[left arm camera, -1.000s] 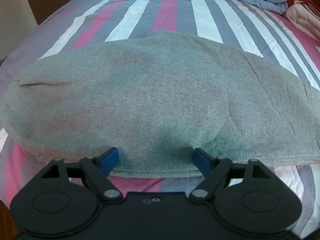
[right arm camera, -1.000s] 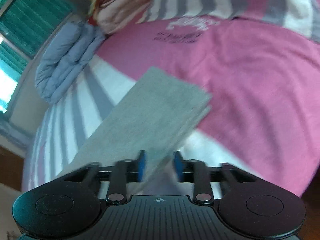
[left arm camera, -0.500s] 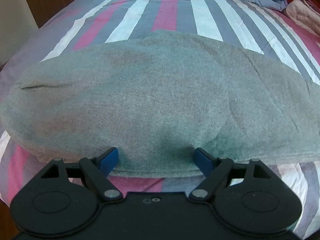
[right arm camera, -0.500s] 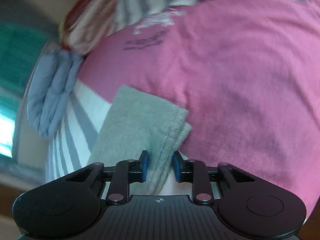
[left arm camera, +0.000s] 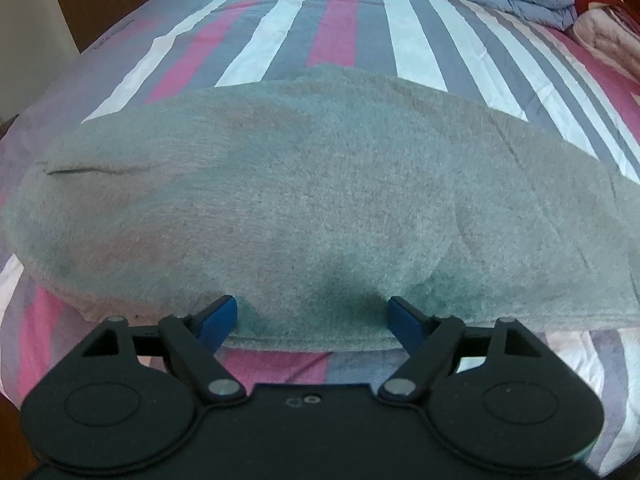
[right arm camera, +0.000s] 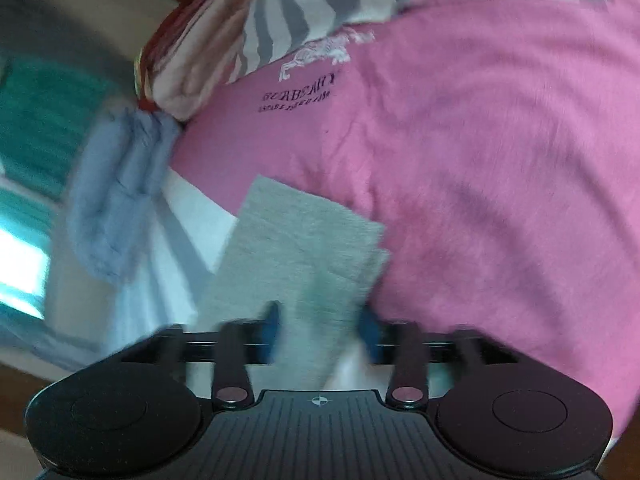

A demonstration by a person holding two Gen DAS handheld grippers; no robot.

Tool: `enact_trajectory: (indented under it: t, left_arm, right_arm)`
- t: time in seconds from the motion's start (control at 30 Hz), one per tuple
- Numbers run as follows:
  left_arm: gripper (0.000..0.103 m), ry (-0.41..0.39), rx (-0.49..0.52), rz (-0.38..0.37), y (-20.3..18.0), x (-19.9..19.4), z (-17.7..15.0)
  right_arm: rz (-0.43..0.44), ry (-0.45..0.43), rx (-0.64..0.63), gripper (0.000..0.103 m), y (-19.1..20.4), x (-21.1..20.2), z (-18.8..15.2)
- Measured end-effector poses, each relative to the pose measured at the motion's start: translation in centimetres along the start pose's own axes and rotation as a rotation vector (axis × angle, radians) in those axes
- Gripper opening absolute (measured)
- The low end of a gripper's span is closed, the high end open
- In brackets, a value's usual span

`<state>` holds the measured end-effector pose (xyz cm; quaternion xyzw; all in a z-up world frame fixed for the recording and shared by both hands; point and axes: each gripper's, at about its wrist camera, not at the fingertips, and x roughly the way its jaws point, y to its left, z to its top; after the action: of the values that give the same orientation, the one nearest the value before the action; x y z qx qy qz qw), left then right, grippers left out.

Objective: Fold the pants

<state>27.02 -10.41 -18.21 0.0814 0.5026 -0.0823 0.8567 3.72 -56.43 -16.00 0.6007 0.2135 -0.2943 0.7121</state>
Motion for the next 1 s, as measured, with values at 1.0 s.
enact_trajectory:
  t: [1.0]
  left_arm:
    - [0.072,-0.046,-0.251,-0.047,12.8,-1.1,1.1]
  right_arm:
    - [0.316,0.391,-1.024,0.012,25.5,6.3,-38.1]
